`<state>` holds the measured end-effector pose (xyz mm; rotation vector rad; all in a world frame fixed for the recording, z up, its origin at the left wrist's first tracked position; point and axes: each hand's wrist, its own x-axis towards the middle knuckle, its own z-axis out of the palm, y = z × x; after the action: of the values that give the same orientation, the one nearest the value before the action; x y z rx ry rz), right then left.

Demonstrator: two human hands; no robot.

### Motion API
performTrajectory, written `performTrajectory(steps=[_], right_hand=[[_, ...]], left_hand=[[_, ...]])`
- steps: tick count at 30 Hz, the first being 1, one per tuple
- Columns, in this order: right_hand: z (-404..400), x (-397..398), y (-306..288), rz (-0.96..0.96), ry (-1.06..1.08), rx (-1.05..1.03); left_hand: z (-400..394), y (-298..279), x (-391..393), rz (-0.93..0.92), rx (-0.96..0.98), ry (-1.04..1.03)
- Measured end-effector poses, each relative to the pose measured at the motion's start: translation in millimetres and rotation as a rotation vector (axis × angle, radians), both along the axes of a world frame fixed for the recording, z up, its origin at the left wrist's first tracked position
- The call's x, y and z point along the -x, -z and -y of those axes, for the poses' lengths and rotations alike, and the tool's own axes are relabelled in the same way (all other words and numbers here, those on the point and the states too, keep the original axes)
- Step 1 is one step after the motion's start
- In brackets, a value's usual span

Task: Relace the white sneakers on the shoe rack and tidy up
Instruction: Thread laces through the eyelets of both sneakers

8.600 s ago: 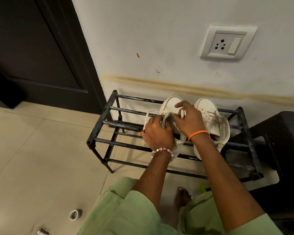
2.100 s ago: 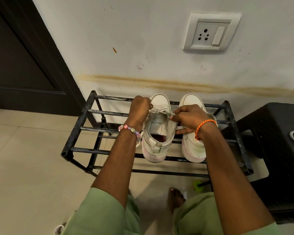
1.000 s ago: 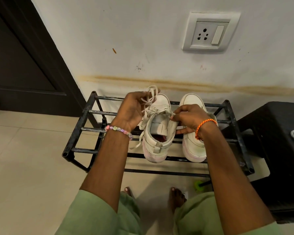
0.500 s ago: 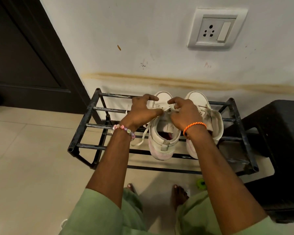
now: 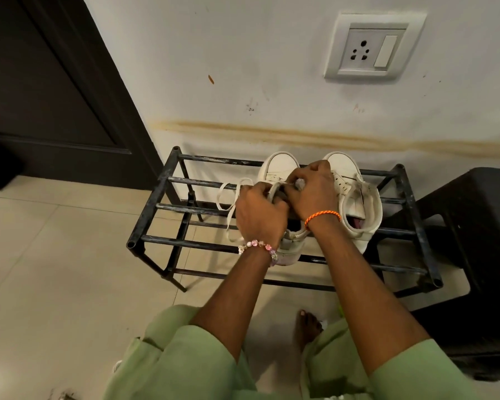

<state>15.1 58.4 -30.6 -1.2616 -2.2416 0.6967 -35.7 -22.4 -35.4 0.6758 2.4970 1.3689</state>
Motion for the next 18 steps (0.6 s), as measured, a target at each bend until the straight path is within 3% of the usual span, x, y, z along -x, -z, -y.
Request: performTrajectory(steps=[4,7,10,12,15,18], right_hand=[[-4,1,-11,-0.320,0.166,0.104],[-13,0,-14,-0.619,0.339,0.447],[-18,4,-5,-0.747,0.382,0.653],[-14,2,-13,-0.670,0.308,0.649],[-9,-4,-23,-0.396,0.134,0.472],[1,-4,-22,-0.075,-0.037,0.322]], left_hand=[[3,5,-4,0.023,-0.036,-0.011],[4,3,-9,0.029,-0.052,-0.030],[3,5,-8,0.047,-0.079,-0.033],[2,9,-6,0.050,-0.102,-0.024],[2,10,-7,0.101,-0.153,-0.049],[-1,14,-6,0.344,-0.328,-0.137]])
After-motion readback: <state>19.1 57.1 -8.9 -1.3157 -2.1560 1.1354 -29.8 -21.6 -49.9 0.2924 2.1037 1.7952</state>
